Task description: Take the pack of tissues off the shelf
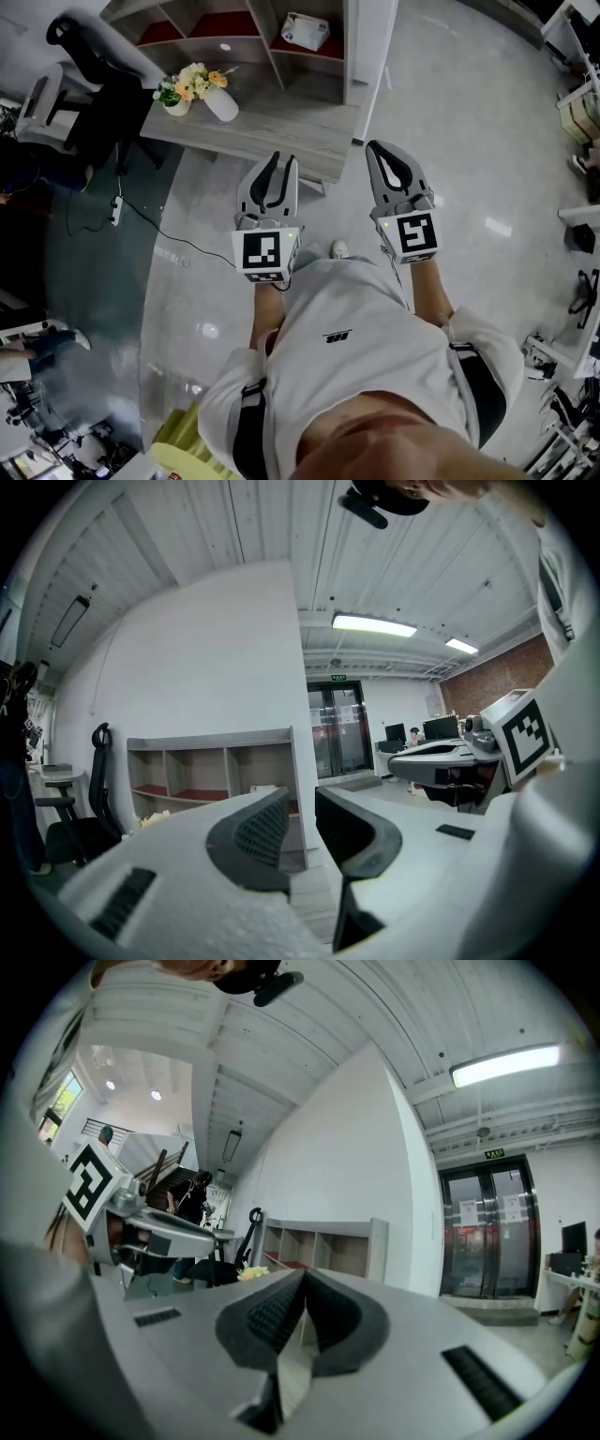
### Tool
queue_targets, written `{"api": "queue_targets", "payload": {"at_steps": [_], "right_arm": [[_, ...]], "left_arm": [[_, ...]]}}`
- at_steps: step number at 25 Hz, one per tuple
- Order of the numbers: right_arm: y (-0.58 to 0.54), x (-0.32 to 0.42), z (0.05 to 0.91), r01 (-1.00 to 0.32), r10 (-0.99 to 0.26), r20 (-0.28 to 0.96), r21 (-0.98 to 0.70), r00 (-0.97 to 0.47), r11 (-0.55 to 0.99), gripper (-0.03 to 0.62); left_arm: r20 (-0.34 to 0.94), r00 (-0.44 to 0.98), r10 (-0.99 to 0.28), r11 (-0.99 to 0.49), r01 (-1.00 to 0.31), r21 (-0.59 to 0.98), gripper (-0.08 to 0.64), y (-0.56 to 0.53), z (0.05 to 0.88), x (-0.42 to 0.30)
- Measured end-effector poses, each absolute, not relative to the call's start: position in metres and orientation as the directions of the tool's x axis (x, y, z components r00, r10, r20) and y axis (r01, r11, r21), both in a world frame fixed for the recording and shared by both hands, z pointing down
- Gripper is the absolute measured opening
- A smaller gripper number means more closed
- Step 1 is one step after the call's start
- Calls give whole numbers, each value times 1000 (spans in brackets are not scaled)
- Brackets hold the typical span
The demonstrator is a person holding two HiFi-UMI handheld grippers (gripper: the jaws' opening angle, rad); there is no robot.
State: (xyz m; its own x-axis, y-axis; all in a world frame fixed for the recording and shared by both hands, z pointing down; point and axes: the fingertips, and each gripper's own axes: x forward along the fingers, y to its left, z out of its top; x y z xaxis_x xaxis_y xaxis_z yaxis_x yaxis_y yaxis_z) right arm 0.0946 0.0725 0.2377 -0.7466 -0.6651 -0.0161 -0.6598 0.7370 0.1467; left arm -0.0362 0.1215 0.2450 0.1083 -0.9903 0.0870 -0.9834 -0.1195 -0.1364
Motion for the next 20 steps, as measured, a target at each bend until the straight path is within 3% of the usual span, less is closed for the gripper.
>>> {"api": "queue_targets", "payload": {"at_steps": [20], "right_arm": [[-6, 57, 245, -675, -683, -3, 153, -731, 722, 26]], "left_arm": [[104, 154, -983, -166, -980, -114, 101, 33, 261, -69]]}}
